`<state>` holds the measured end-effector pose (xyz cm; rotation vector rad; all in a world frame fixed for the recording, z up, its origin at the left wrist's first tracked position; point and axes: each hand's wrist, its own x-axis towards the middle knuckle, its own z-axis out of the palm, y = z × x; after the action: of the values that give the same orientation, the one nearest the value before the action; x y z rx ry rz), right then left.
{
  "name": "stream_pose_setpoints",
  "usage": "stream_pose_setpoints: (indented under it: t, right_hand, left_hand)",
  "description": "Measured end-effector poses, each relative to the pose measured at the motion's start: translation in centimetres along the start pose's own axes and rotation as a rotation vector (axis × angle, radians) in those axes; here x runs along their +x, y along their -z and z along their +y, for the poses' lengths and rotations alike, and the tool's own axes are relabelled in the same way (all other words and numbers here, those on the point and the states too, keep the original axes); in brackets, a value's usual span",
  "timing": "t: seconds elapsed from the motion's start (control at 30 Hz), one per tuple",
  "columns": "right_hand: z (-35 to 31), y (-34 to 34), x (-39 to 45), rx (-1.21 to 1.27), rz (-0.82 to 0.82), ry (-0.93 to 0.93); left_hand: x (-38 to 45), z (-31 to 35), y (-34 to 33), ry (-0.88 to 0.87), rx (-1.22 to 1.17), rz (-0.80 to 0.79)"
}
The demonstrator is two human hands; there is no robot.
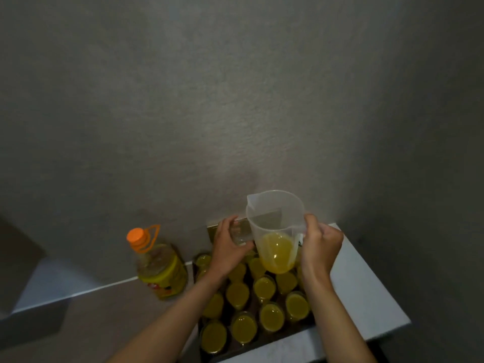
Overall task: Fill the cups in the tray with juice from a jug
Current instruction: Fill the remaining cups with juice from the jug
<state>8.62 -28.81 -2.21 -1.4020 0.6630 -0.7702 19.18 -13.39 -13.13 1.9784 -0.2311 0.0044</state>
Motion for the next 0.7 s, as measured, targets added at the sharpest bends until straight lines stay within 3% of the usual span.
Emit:
stream_pose_setpoints:
  t: [0.2,0.4,0.7]
  right_hand:
    - [-1.0,-1.8,-2.2,-0.013,-0.048,0.005]
    - [-1.7,-2.8,-3.9,-0.056,-0.081,0.007]
    - [-2.3,-3.5,-6.3,-0.106,-0.162,0.042]
  left_hand:
    - [-2.1,1.0,2.6,0.135,-0.292,0.211]
    - [-3.9,1.1,4.5,0.164,-0.417,0.348]
    - [-8.0,1.4,6.1,0.136,-0.555,0.375]
